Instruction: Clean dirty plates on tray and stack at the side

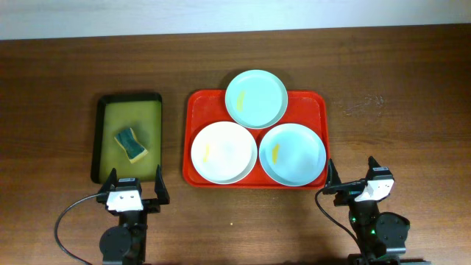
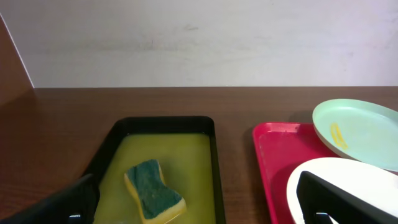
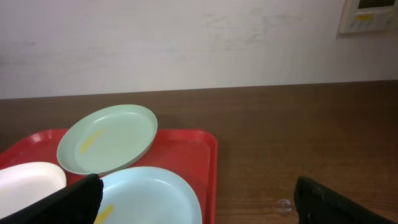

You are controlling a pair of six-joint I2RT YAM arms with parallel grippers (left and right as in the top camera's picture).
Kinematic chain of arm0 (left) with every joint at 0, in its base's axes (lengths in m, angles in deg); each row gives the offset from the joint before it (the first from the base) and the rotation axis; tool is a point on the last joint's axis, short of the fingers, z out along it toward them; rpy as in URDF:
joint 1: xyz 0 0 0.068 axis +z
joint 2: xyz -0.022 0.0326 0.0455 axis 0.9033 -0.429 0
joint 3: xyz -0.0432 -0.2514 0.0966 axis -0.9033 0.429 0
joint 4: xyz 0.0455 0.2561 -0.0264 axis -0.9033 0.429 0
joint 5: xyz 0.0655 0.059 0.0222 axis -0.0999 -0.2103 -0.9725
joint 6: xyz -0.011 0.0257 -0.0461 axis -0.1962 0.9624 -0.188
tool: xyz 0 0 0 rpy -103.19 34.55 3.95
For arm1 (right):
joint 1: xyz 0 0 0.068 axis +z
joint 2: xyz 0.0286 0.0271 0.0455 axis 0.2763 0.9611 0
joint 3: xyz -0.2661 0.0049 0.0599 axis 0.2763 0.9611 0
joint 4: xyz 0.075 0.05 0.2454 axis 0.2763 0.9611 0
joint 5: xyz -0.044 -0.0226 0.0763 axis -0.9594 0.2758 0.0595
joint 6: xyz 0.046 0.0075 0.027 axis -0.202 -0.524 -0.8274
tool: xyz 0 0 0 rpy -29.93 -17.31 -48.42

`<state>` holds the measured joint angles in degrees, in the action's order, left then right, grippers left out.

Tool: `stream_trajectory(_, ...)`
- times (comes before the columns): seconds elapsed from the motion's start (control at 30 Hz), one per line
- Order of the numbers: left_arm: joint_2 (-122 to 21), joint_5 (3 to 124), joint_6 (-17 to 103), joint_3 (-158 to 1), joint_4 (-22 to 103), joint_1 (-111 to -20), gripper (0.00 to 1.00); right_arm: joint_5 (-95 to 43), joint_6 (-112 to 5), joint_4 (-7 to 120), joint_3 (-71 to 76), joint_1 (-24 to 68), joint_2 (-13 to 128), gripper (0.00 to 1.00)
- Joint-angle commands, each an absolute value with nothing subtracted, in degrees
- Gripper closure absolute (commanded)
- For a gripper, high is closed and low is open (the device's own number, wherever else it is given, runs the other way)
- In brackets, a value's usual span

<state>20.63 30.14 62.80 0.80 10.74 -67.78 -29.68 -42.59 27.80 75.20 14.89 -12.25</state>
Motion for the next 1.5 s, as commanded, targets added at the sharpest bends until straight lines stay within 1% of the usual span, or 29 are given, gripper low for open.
stream_trajectory(0.0, 21.0, 30.8, 63.7, 1.2, 10.6, -67.5, 0.01, -30.1, -42.8, 27.8, 75.7, 14.5, -12.3, 0.01)
stream_trajectory(1.23, 21.0, 31.1, 63.7, 1.2, 10.3, -67.5, 0.01, -30.1, -42.8, 27.8, 75.7, 14.5, -12.3, 0.01)
stream_trajectory(1.3, 21.0, 36.1, 63.7, 1.2, 10.0, -67.6, 0.01, -30.1, -42.8, 27.8, 75.7, 14.5, -12.3, 0.01)
stream_trajectory(1.33, 21.0, 43.7, 63.6, 1.2, 9.9, -67.6, 0.01, -30.1, -42.8, 27.8, 75.7, 14.5, -12.3, 0.01)
stream_trajectory(1.43, 21.0, 89.4, 62.2, 1.2, 2.6, -67.6, 0.01, -30.2, -42.8, 27.8, 75.7, 14.5, -12.3, 0.01)
stream_trajectory(1.47, 21.0, 95.8, 62.2, 1.2, 0.1, -67.6, 0.01, -30.1, -42.8, 27.8, 75.7, 14.5, -12.3, 0.01)
